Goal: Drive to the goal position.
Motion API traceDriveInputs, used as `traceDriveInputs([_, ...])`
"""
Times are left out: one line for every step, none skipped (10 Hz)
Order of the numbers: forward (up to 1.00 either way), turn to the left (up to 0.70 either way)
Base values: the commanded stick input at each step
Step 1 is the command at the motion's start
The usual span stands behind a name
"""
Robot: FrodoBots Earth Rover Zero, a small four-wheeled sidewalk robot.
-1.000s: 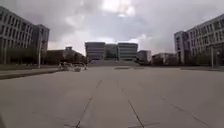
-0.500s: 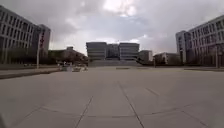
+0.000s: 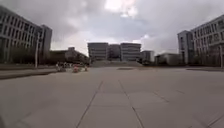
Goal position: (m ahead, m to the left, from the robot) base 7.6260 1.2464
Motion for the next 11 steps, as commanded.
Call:
traceDriveInputs([1.00, 0.00])
traceDriveInputs([1.00, 0.00])
traceDriveInputs([1.00, -0.19])
traceDriveInputs([1.00, -0.25])
traceDriveInputs([1.00, -0.30])
traceDriveInputs([1.00, -0.31])
traceDriveInputs([1.00, -0.31])
traceDriveInputs([1.00, -0.25])
traceDriveInputs([1.00, 0.00])
traceDriveInputs([1.00, 0.00])
traceDriveInputs([1.00, 0.00])
